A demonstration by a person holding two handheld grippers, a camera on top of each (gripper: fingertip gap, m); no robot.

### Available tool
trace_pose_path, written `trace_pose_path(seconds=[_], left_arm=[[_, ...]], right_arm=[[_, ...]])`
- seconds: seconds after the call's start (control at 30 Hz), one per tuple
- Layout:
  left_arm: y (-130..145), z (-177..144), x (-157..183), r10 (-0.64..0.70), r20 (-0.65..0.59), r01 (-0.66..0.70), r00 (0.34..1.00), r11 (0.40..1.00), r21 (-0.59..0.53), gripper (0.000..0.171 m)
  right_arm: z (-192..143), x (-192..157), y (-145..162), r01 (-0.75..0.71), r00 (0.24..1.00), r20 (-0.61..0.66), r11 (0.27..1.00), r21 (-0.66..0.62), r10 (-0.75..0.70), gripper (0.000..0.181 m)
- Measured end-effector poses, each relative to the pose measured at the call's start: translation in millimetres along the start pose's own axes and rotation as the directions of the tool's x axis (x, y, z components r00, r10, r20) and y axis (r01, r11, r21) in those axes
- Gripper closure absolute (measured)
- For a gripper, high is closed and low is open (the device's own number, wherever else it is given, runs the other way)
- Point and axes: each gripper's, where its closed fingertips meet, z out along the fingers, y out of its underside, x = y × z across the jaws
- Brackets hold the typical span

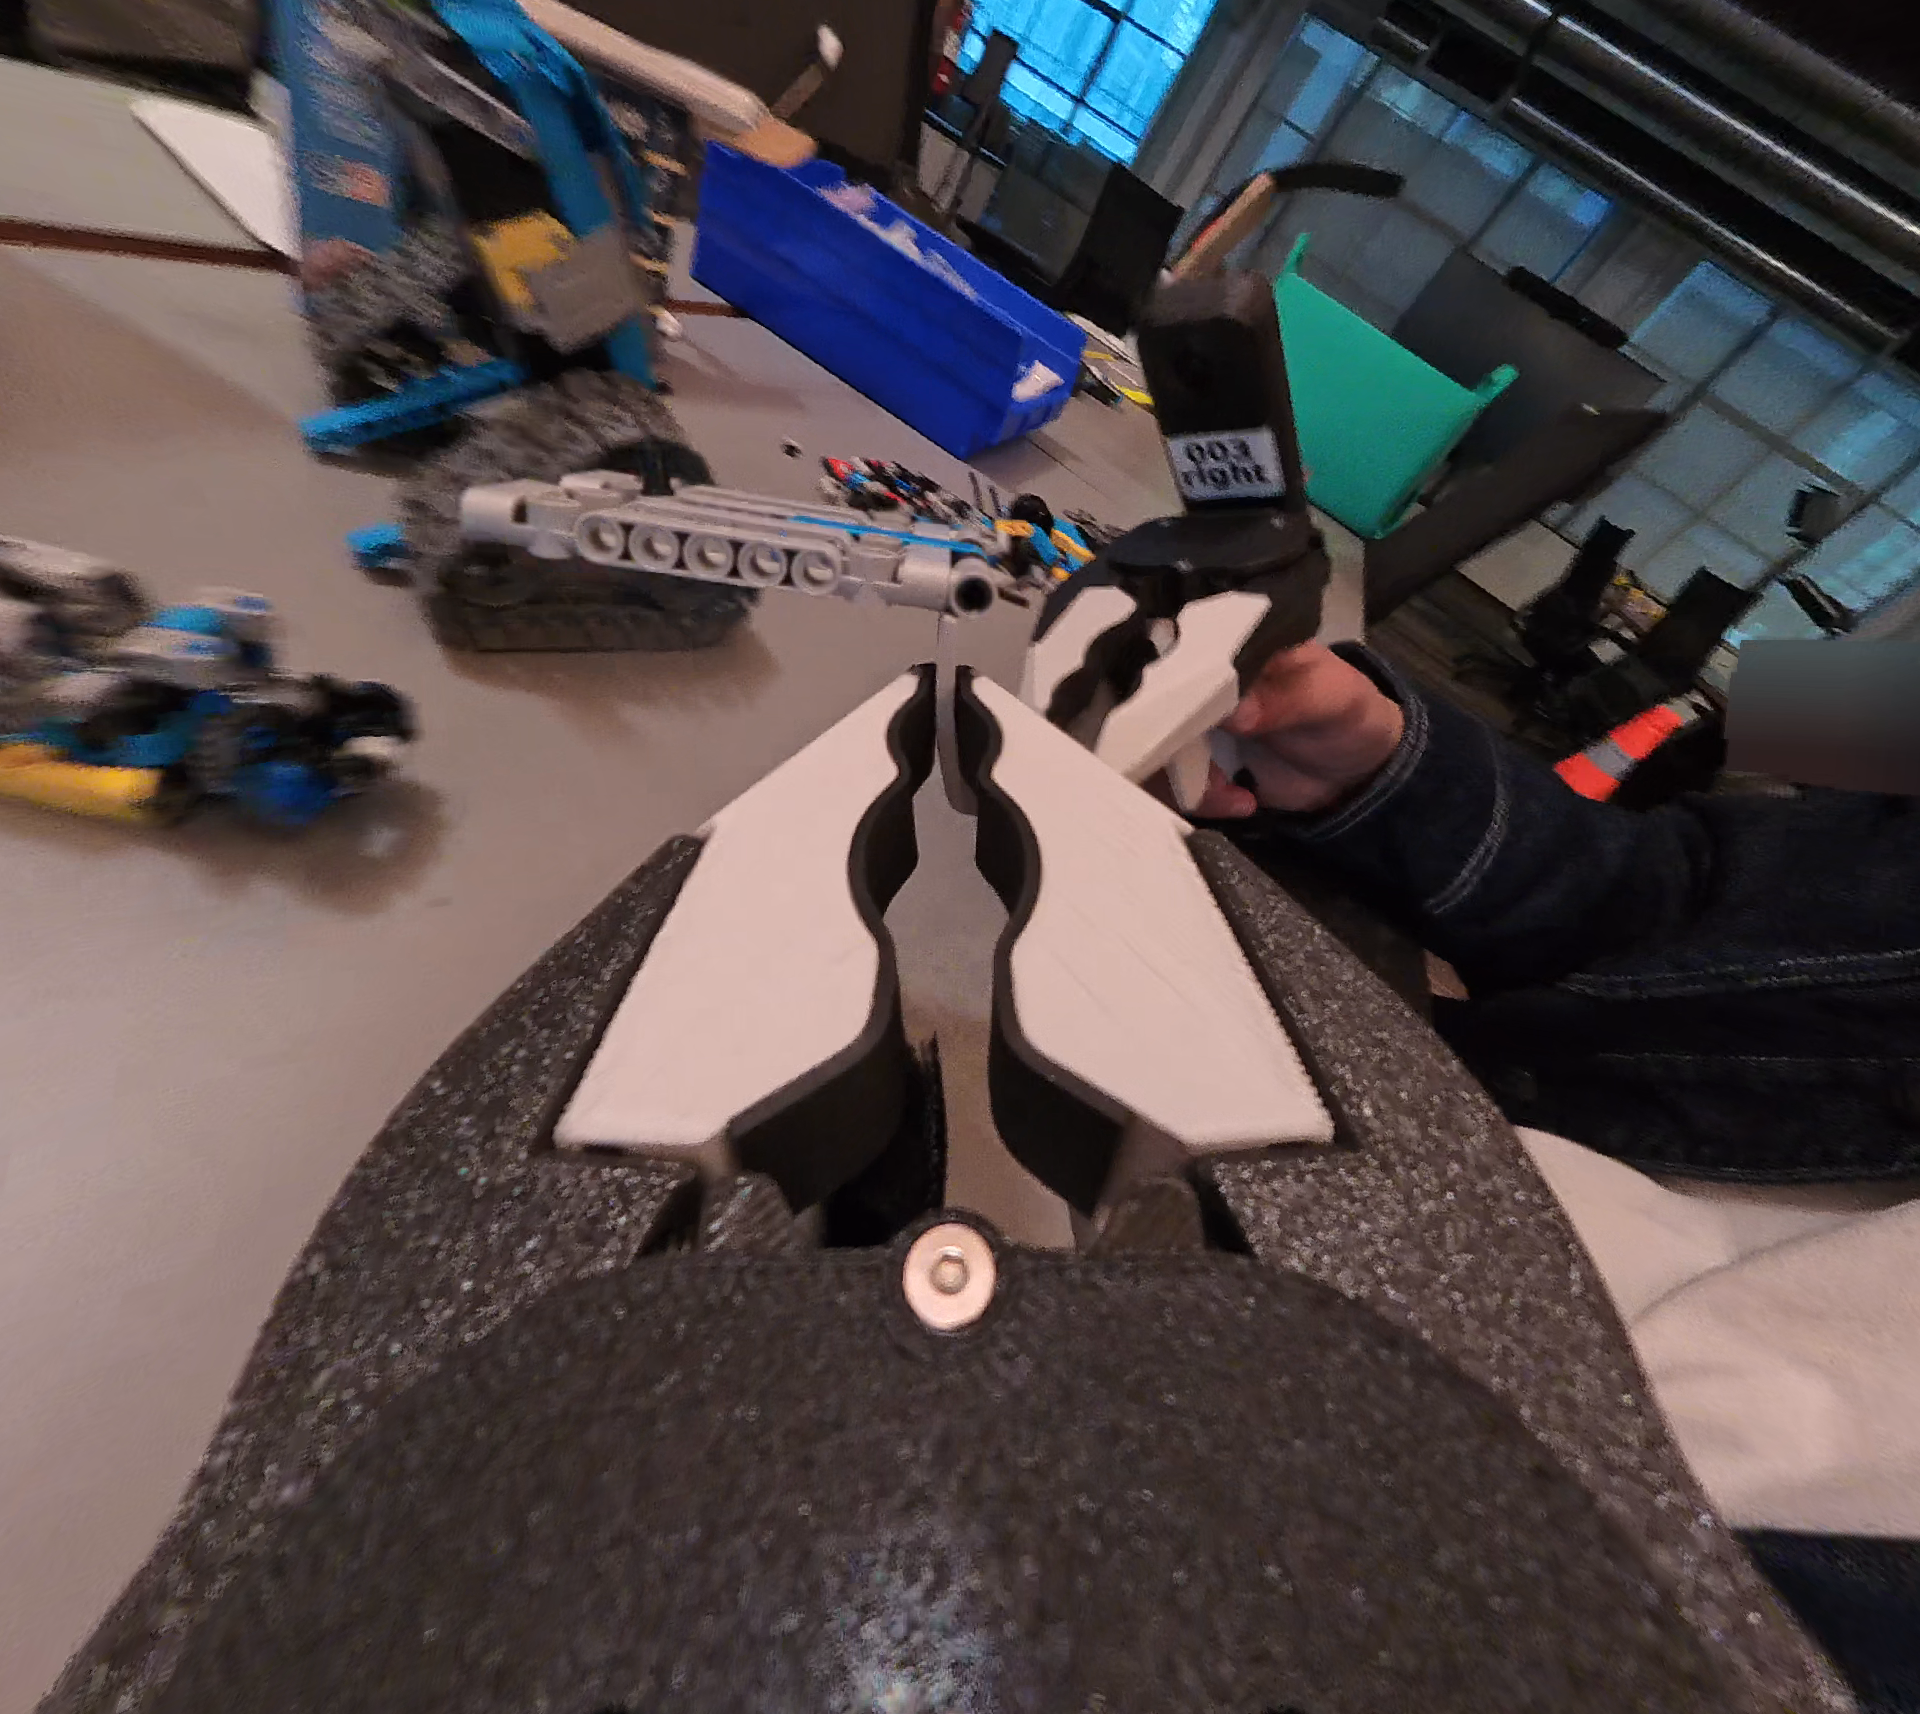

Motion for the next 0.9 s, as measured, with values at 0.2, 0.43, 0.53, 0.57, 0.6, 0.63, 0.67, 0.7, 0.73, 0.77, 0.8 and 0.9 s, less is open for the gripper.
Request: trace_pose_path(seconds=[0.2,0.43,0.53,0.57,0.6,0.63,0.67,0.7,0.73,0.77,0.8,0.9], left_arm=[[-41.8,-92.4,-53.5,0.065,0.335,-0.116,0.94,0.984,0.133,0.169],[-22.2,-87.5,-45.0,0.068,0.349,-0.148,0.935,0.967,0.208,0.169],[-19.4,-80.3,-35.4,0.078,0.273,-0.139,0.959,0.968,0.211,0.169],[-19.0,-78.9,-31.7,0.086,0.252,-0.141,0.964,0.967,0.211,0.169],[-19.4,-78.4,-28.8,0.093,0.24,-0.147,0.966,0.966,0.214,0.169],[-19.6,-77.8,-25.9,0.1,0.225,-0.15,0.969,0.964,0.218,0.169],[-19.5,-76.7,-22.6,0.101,0.203,-0.146,0.974,0.964,0.22,0.169],[-19.4,-75.6,-19.1,0.096,0.177,-0.135,0.98,0.965,0.224,0.169],[-20.3,-74.9,-14.9,0.085,0.148,-0.119,0.985,0.965,0.235,0.169],[-22.5,-74.5,-9.8,0.074,0.115,-0.101,0.991,0.962,0.252,0.169],[-24.8,-73.9,-4.3,0.06,0.075,-0.078,0.995,0.959,0.274,0.169],[-29.4,-69.4,9.6,-0.003,-0.053,0.019,0.999,0.949,0.315,0.169]], right_arm=[[64.6,24.6,-6.5,0.221,0.927,-0.259,0.954,-0.201,-0.27,0.153],[90.4,70.8,-8.6,0.188,0.795,-0.501,0.924,-0.334,-0.343,0.156],[94.9,65.9,-7.1,0.2,0.809,-0.472,0.92,-0.339,-0.349,0.178],[93.4,65.7,-6.6,0.211,0.805,-0.468,0.913,-0.35,-0.366,0.178],[90.0,66.6,-7.2,0.218,0.796,-0.473,0.908,-0.358,-0.377,0.179],[83.5,67.5,-11.2,0.229,0.786,-0.486,0.91,-0.345,-0.382,0.179],[74.0,66.4,-17.9,0.238,0.784,-0.496,0.919,-0.313,-0.372,0.178],[59.7,65.5,-26.1,0.241,0.783,-0.513,0.932,-0.271,-0.351,0.178],[39.4,67.7,-33.9,0.24,0.771,-0.546,0.943,-0.23,-0.33,0.179],[14.4,73.3,-38.2,0.24,0.748,-0.583,0.949,-0.207,-0.316,0.179],[-15.2,83.4,-37.1,0.226,0.716,-0.629,0.952,-0.204,-0.305,0.178],[-123.7,127.7,-11.6,0.124,0.584,-0.782,0.976,-0.181,-0.219,0.178]])
